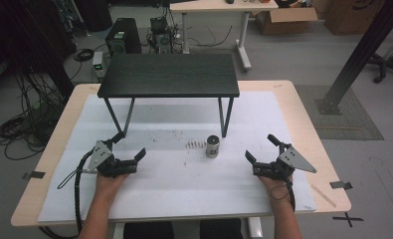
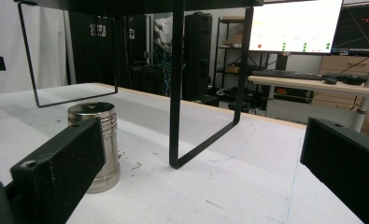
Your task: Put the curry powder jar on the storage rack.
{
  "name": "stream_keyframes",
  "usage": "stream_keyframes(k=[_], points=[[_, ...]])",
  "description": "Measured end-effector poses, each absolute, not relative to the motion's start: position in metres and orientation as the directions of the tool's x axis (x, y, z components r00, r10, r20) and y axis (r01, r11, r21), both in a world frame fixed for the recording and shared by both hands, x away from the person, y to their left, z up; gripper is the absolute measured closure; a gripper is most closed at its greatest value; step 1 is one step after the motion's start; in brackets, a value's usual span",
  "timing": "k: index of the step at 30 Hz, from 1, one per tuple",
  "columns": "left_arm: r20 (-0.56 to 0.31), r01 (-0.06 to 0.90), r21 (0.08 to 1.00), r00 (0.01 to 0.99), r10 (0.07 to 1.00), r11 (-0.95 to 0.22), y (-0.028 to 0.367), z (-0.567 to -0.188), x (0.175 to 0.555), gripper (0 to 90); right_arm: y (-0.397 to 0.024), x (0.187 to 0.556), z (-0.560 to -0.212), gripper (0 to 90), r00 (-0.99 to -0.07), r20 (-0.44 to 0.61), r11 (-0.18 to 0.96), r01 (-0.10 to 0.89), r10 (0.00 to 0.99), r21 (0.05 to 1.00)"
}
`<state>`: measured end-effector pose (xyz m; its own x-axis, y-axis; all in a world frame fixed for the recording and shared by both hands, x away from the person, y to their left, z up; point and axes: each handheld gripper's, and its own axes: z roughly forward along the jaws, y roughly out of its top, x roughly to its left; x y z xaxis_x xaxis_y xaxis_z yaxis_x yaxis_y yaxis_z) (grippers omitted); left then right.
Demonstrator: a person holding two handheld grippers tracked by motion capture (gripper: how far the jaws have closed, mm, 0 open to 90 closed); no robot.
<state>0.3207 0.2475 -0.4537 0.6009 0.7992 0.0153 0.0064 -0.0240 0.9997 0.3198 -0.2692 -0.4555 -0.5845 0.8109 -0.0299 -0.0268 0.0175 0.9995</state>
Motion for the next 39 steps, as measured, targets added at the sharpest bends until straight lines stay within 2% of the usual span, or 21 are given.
stream_keyframes(k=[39], points=[[0.015, 0.007, 1.000, 0.599, 0.800, -0.024, 0.2476, -0.4537, 0.3208, 0.2, -0.2686, 0.3199, -0.4551, 0.0, -0.591, -0.039, 0.026, -0.030, 0.806, 0.999]])
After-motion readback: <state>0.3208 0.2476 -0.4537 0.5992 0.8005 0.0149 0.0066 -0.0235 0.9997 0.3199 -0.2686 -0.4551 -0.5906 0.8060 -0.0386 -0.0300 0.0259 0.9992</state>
